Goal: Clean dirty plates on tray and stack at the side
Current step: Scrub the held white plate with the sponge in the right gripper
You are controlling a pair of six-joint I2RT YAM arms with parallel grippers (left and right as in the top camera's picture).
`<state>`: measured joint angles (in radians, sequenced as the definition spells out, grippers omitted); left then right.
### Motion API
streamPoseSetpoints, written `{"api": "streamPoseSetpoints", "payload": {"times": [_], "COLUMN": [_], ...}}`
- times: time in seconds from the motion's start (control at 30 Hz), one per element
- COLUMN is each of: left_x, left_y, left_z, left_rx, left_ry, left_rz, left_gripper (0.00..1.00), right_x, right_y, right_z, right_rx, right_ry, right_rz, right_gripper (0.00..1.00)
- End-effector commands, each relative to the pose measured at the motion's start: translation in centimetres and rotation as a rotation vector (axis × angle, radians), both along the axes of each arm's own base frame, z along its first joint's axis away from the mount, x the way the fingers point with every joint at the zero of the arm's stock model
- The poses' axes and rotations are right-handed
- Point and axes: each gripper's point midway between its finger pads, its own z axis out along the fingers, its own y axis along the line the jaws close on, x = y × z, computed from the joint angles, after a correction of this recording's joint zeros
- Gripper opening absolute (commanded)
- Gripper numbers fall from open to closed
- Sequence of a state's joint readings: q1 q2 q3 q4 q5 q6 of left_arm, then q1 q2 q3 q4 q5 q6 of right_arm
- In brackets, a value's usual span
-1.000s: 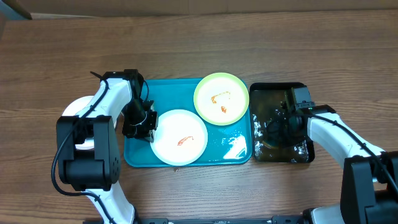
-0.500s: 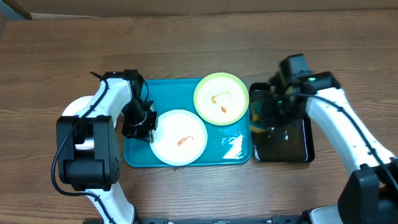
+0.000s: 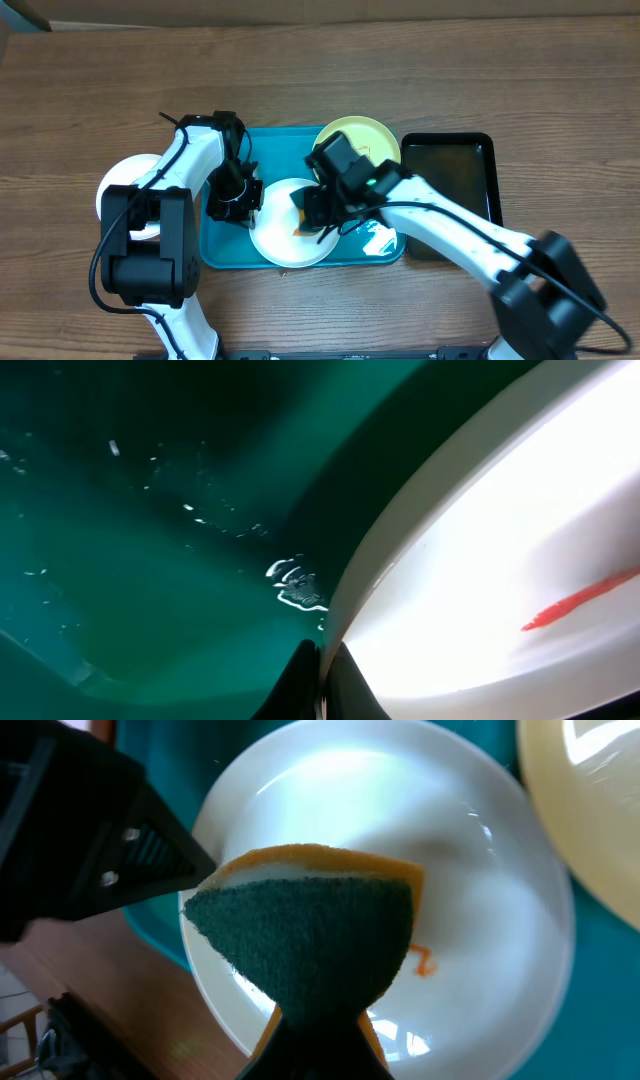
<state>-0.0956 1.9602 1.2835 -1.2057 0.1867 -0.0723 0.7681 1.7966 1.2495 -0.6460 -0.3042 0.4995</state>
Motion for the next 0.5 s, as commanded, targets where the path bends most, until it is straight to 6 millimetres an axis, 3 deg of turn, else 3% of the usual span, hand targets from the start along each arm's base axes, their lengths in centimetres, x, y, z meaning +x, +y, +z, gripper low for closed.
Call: {"api": "streamPoseSetpoints", "payload": {"times": [0.0,0.13,0.23,0.27,0.47], "left_x": [-0.3,-0.3,-0.3,-0.3,-0.4], "left_y": [-0.6,-0.8,-0.8,-0.8,-0.8], "left_z": [-0.5,-0.5,-0.5,-0.5,-0.5], "left_rx": [0.005,0.006,0.006,0.006,0.007], "left_ry": [0.014,0.013,0.013,0.014,0.018], "left_rz": [-0.018,-0.027,-0.027,-0.027,-0.027], "left_gripper": [0.04,0.04,0.04,0.04,0.04], "right_x": [-0.3,-1.1,-1.9,-2.3,-0.3], "right_y": [2.0,3.6,3.5,2.9,-1.8], "right_z": [-1.5,-2.7,-4.4,-5.4,-6.9], "right_rx": [0.003,0.008,-0.03,-0.07,-0.25], "right_ry": [0.008,0.003,0.036,0.058,0.029], "right_rz": [-0.008,0.032,0.045,0.04,-0.059], "right_gripper": [0.04,0.04,0.04,0.04,0.04]}}
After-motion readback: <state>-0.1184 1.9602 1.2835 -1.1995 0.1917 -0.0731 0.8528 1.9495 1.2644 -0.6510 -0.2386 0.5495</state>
